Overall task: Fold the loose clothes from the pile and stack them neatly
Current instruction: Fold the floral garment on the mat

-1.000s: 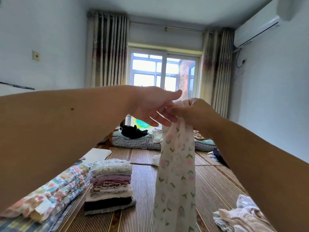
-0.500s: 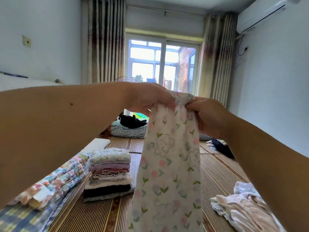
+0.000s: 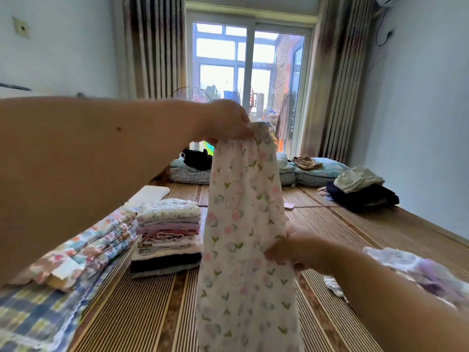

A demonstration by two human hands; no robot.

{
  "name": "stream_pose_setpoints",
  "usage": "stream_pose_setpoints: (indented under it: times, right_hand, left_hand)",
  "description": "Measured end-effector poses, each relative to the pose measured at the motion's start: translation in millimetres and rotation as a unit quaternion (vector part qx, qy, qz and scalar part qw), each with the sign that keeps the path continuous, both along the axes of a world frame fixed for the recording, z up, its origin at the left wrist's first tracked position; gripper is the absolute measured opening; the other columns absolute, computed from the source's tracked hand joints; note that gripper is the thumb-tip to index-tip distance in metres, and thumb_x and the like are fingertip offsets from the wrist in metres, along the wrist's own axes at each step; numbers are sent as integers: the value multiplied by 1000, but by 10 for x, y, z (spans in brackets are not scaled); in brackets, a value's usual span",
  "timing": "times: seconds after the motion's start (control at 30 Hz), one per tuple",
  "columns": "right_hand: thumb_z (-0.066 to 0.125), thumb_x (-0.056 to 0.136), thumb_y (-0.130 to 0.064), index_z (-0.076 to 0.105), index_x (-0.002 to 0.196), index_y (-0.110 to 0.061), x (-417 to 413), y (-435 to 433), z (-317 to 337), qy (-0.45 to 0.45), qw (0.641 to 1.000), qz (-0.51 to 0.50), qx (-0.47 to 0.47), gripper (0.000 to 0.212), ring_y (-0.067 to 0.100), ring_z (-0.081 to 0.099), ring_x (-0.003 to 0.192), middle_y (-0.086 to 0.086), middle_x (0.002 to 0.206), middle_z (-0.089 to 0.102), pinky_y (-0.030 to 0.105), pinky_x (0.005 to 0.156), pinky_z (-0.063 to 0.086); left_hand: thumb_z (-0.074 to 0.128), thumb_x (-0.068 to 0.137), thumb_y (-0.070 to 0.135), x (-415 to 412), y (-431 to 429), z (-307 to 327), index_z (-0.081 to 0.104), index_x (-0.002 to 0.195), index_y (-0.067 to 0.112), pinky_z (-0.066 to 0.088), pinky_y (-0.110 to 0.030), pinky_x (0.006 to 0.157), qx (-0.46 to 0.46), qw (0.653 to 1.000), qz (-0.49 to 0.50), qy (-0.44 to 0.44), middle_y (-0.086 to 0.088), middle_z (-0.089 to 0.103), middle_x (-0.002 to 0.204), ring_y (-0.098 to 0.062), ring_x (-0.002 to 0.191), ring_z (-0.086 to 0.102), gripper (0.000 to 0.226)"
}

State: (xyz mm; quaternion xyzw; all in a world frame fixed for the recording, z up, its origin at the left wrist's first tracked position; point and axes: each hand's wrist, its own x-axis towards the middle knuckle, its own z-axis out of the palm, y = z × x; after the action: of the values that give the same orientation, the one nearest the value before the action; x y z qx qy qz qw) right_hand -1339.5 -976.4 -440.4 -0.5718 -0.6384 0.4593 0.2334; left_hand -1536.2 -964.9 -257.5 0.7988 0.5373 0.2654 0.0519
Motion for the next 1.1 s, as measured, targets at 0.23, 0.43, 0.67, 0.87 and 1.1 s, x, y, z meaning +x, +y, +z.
stream_pose_setpoints:
  times: [0.23,0.43,0.67,0.87,1.1]
  right_hand:
    - [64,89,-26,64,92,-4,5,646,-329,-57,991,-112,-33,22,11,40,48,7,72,52,20,45,31]
    - [53,97,-28,66,106,-4,175,1346,-354,-39,986,-162,-19,29,13,59,62,6,84,63,23,53,39]
    - [53,97,-23,70,101,-6,470,1562,-649,61,992,-105,45,24,26,69,85,14,98,73,37,73,55]
    - [62,92,-27,68,91,-3,583,1494,-428,-81,990,-47,110,25,18,59,68,7,77,65,32,65,48]
    - [67,78,-61,73,69,-34,161,1601,-361,-309,948,44,68,29,3,62,68,-16,65,67,23,59,41]
  left_hand:
    - [44,99,41,-227,511,83,63,119,10,40,-30,84,118,988,84,45,-10,60,122,-24,108,55,41]
    - [53,95,42,-713,1146,-172,60,115,2,55,-46,87,24,983,163,-81,-18,64,109,-34,97,64,45]
    - [56,96,34,-1253,1463,-1074,61,97,8,56,-32,53,-122,941,224,-222,-12,65,89,-25,69,64,27]
    - [57,95,20,-1703,1406,-1615,61,90,5,51,-27,44,-224,904,285,-228,-14,62,77,-23,56,58,16]
    - [59,93,17,-2197,824,-2228,63,95,2,48,-25,43,-400,850,282,-196,-11,68,64,-17,49,62,16]
